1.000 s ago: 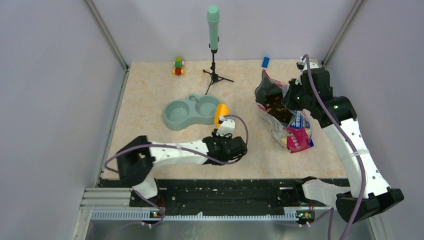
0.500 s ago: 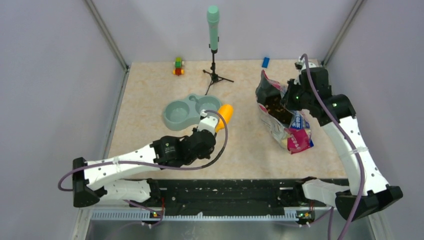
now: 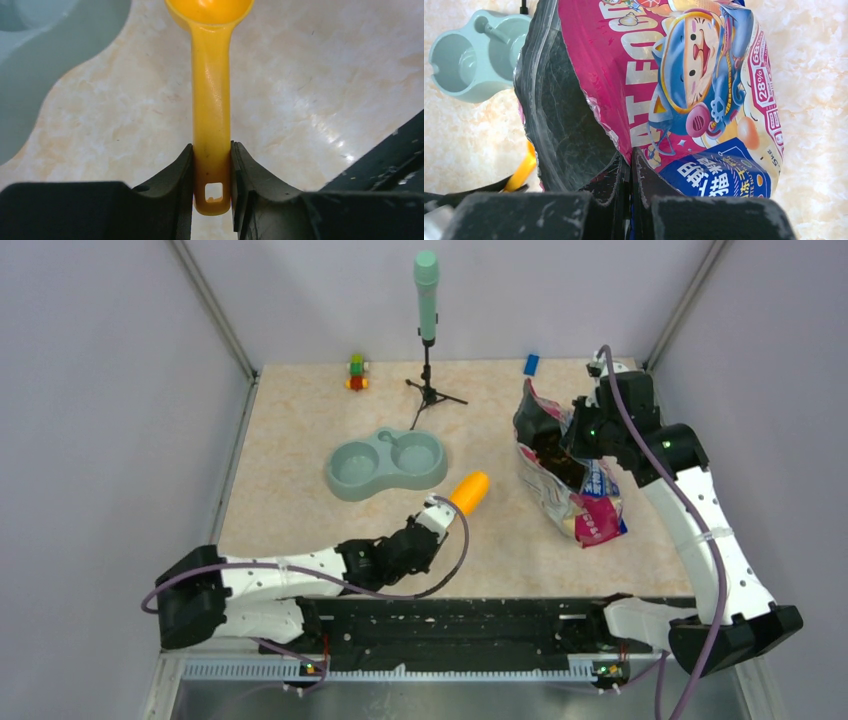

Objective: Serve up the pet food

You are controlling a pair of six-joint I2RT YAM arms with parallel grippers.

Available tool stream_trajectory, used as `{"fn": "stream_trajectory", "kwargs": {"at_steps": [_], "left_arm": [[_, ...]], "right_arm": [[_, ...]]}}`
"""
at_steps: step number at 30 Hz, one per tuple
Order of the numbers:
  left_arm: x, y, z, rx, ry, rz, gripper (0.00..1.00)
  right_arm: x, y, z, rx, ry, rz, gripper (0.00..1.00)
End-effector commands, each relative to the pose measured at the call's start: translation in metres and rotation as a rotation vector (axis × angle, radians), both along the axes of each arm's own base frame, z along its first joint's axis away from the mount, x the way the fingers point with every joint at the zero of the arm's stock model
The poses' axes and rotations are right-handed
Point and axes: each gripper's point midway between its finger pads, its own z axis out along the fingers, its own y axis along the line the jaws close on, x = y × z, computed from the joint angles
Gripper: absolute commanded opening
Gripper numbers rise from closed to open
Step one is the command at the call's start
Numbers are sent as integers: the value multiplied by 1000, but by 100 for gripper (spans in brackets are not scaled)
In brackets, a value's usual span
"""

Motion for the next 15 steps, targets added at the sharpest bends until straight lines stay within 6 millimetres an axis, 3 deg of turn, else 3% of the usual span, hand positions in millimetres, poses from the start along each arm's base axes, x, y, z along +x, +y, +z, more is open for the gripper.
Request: {"fn": "stream_trajectory", "kwargs": {"at_steps": [1, 6, 15], "left_arm": [[35, -47, 27, -260, -225, -137, 0], [59, -51, -14, -202, -129, -120, 0], [76, -57, -50, -179, -80, -141, 0]], "right_arm": [[-7, 9, 5, 25, -12, 51, 0], [-13, 7, -2, 24, -2, 52, 0], [-22, 11, -2, 48, 5, 75, 0]]}}
